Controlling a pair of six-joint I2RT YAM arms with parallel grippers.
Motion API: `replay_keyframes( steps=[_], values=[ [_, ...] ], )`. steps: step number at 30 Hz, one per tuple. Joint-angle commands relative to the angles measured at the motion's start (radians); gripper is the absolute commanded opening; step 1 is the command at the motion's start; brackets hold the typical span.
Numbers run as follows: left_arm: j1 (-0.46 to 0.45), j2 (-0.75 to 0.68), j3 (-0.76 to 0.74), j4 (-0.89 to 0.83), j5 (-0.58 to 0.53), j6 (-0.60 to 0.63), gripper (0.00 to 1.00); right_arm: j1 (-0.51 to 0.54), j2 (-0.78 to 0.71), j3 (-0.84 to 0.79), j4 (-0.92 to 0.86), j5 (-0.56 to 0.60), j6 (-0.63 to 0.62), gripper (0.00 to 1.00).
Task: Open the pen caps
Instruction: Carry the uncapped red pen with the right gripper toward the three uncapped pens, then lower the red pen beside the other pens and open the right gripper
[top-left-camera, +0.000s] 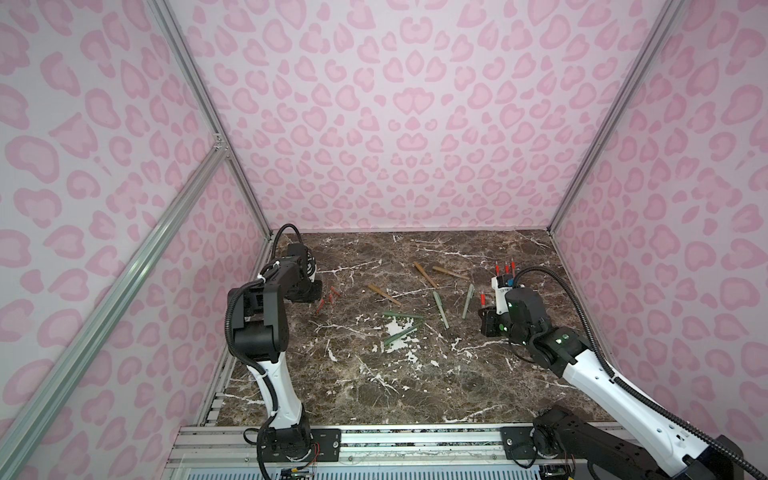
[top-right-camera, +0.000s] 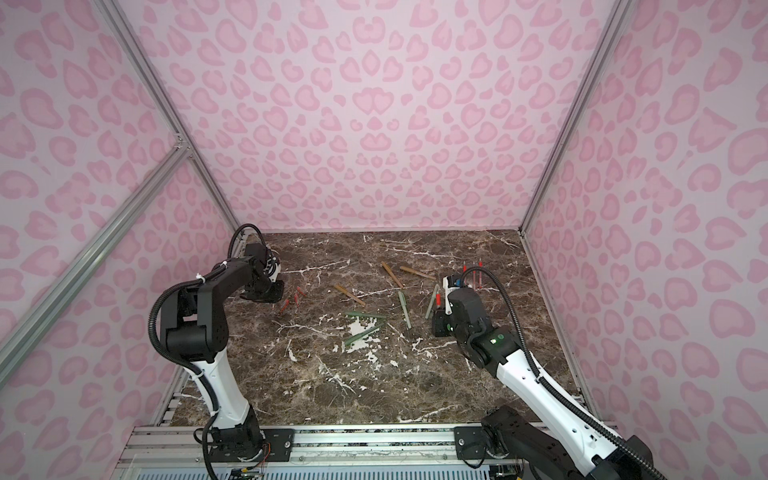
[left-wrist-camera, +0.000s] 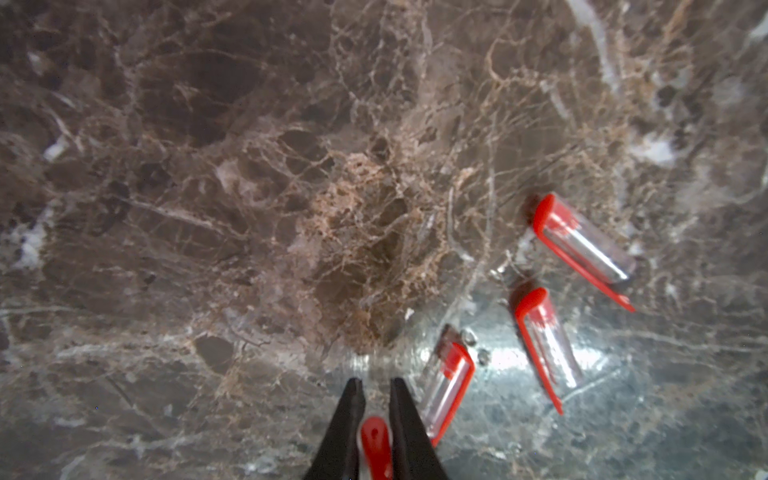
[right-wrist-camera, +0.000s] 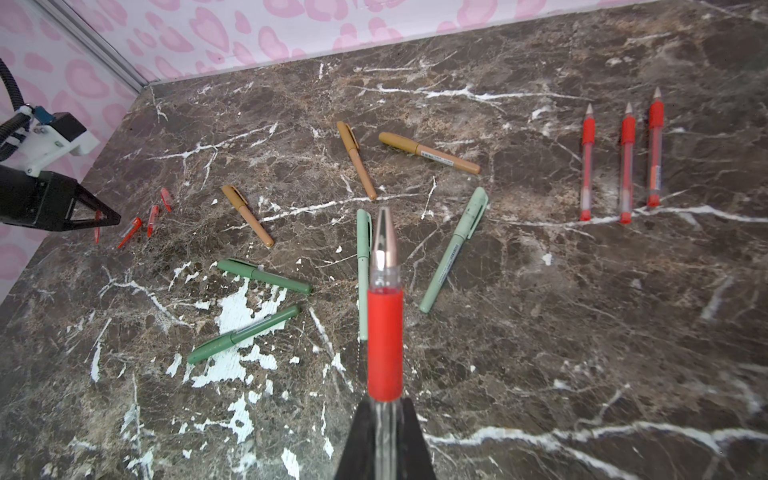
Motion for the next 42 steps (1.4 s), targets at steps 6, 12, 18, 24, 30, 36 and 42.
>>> replay_keyframes(
  steps=[6,12,18,24,30,36,42],
  values=[
    [0.001,0.023,0.036,-0.035,-0.023,0.000,0.26,-0.017,-0.035,-0.007,-0.034,0.000,-0.014,0.00],
    [-0.001,-0.056,0.028,-0.039,0.014,-0.023,0.32,-0.044,-0.034,0.014,-0.048,-0.009,-0.041,0.00],
    [-0.028,-0.263,-0.046,-0.031,0.097,-0.038,0.45,-0.145,0.065,0.109,-0.079,-0.062,-0.101,0.00],
    [-0.042,-0.533,-0.228,0.044,0.223,-0.045,0.66,-0.260,0.250,0.239,-0.074,-0.087,-0.183,0.00],
    [-0.042,-0.779,-0.409,0.168,0.313,-0.061,0.92,-0.353,0.494,0.422,-0.099,-0.104,-0.242,0.00],
    [-0.042,-0.956,-0.527,0.250,0.374,-0.057,0.99,-0.402,0.754,0.624,-0.139,-0.133,-0.281,0.00],
    [-0.029,-0.998,-0.563,0.278,0.420,-0.069,0.99,-0.423,0.981,0.821,-0.187,-0.122,-0.286,0.00]
  ],
)
